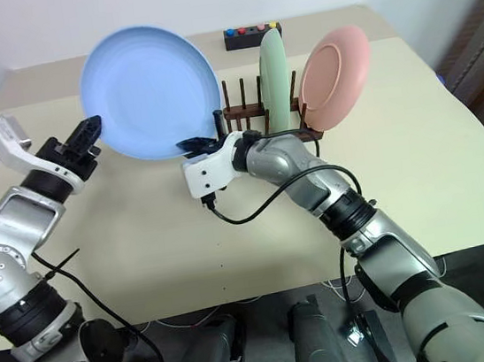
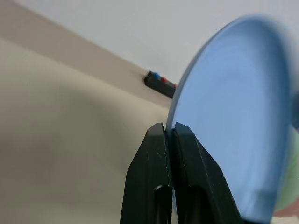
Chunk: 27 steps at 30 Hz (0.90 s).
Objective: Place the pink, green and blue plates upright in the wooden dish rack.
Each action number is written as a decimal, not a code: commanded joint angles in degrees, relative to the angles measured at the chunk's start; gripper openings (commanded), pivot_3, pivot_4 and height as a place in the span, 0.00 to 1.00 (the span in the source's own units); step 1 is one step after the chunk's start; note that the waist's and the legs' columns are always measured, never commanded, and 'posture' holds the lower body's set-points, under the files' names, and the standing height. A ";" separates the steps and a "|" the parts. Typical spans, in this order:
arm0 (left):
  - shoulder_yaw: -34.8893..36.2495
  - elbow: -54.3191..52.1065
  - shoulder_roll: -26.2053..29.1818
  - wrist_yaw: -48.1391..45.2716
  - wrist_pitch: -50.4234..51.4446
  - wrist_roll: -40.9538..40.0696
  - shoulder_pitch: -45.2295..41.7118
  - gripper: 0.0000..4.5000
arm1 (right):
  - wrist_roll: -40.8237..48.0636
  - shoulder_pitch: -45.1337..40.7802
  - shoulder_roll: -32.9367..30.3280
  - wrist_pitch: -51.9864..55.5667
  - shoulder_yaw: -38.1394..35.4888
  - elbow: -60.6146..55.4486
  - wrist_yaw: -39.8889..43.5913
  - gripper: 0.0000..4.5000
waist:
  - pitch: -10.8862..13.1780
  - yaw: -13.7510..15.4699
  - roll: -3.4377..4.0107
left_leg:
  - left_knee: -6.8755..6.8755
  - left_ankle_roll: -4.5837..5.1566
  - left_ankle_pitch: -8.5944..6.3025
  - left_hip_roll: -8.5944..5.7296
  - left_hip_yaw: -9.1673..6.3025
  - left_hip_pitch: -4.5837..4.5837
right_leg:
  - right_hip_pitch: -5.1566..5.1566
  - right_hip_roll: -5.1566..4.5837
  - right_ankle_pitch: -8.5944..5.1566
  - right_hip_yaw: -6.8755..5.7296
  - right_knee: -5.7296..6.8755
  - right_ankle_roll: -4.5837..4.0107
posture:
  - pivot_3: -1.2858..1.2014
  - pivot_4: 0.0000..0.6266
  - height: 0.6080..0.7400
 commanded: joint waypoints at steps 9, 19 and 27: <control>0.85 6.65 1.34 1.80 -5.92 -10.55 -1.61 0.64 | -0.51 -3.53 -0.48 0.08 -5.27 -0.29 -6.47 0.00 | 0.00 -0.10 -0.02 | 0.01 0.00 0.00 0.01 -0.04 0.00 | 0.01 -0.01 0.00 -0.02 -0.02 0.00 | 0.52 0.24 1.00; -1.74 8.19 18.84 -28.81 -16.05 -4.69 12.07 0.99 | 28.40 -5.57 10.50 9.72 -19.84 -5.90 -3.60 0.00 | 0.01 -1.28 0.00 | -0.22 -0.03 0.01 0.05 -0.03 0.00 | -0.07 0.01 -0.01 0.03 -0.09 -0.03 | 0.52 0.24 1.00; -10.44 5.64 22.88 -39.89 -28.55 8.88 15.42 0.99 | 66.80 -10.46 15.80 39.09 -37.08 -11.59 -2.61 0.00 | 0.04 -0.09 0.06 | -0.16 0.01 0.00 0.04 -0.12 0.00 | 0.03 -0.03 0.01 -0.03 -0.12 -0.06 | 0.52 0.24 1.00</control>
